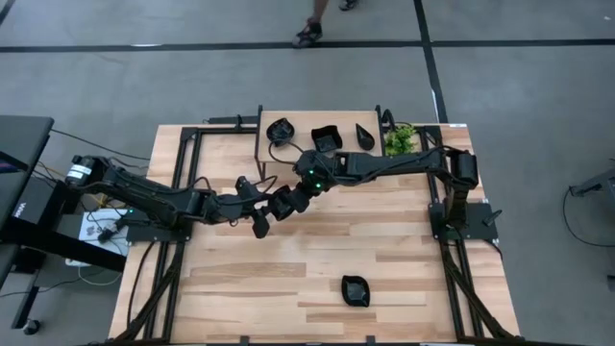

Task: Pick & Place Mini shaped plates
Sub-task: Stack the black leaf shaped plate on top of the black leaf shaped plate on the shelf

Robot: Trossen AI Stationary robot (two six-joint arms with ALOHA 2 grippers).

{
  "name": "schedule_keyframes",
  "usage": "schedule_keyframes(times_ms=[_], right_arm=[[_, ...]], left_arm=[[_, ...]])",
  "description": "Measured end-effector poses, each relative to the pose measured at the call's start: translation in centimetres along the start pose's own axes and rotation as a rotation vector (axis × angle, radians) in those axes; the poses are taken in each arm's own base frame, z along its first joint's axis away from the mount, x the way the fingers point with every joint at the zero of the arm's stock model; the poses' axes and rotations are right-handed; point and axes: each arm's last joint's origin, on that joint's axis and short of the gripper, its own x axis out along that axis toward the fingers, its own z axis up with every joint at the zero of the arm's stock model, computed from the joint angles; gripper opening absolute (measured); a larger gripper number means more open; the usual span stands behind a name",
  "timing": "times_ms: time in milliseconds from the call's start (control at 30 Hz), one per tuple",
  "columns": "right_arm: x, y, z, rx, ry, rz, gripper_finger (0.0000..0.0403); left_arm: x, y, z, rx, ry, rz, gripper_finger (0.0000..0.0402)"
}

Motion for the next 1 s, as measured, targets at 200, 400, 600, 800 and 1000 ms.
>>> schedule_keyframes(times_ms=[200,400,600,800,1000], right_arm=[[0.0,0.0,-0.01,0.0,0.001,0.0,0.0],[-0.01,-0.04,-0.06,0.0,0.007,-0.005,0.0],[0.0,0.03,-0.09,-0.001,0.007,-0.003,0.0],[0.04,0.41,-0.3,-0.009,0.009,0.004,0.0],[0.04,0.51,-0.27,-0.011,0.002,0.01,0.0]], left_arm=[[-0.29,-0.49,-0.14,0.026,-0.002,-0.019,0.0149],[-0.73,-0.74,-0.09,0.094,-0.037,0.036,0.0149],[-0.9,-0.59,0.07,0.111,-0.056,0.077,0.0149],[-0.89,-0.58,0.03,0.114,-0.051,0.076,0.0149],[-0.88,-0.59,-0.02,0.113,-0.046,0.069,0.0149]])
